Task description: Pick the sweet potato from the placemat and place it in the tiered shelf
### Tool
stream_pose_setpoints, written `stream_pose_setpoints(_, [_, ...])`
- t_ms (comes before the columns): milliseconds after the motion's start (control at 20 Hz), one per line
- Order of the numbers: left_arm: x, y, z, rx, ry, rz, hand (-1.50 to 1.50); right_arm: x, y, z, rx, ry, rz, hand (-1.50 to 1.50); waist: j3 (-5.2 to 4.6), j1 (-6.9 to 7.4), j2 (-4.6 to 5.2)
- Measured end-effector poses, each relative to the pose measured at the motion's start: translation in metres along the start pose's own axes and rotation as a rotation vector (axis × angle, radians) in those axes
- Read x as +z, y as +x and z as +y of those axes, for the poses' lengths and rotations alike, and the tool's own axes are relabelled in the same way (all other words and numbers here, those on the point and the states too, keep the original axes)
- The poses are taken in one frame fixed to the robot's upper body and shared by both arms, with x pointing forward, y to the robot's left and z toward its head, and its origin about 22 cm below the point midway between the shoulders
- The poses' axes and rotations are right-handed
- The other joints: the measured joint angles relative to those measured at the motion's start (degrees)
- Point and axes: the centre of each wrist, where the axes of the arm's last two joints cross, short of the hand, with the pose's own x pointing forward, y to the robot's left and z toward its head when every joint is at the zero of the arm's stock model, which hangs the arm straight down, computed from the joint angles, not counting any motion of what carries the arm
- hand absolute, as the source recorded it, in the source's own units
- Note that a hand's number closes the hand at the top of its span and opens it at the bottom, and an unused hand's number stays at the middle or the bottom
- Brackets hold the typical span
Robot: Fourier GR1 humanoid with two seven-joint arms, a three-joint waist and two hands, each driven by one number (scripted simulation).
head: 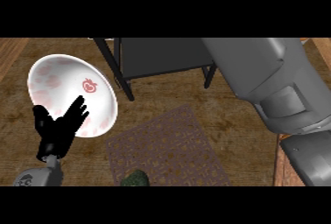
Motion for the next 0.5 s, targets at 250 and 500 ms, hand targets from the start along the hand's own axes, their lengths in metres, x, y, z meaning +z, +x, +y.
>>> stream_pose_setpoints(250, [0.0004, -0.0023, 0.0036, 0.001, -0.002, -0.011, 0.0, -0.0042, -0.0042, -0.0015, 0.043, 0.008, -0.013, 1.5, -0.02, -0.09, -0.01])
stream_pose_setpoints(500, [0.0012, -0.0042, 0.0054, 0.006, -0.003, -0.014, 0.0, -0.0062, -0.0066, -0.0045, -0.076, -0.042, 0.04, -1.5, 0.03, -0.2, -0.06])
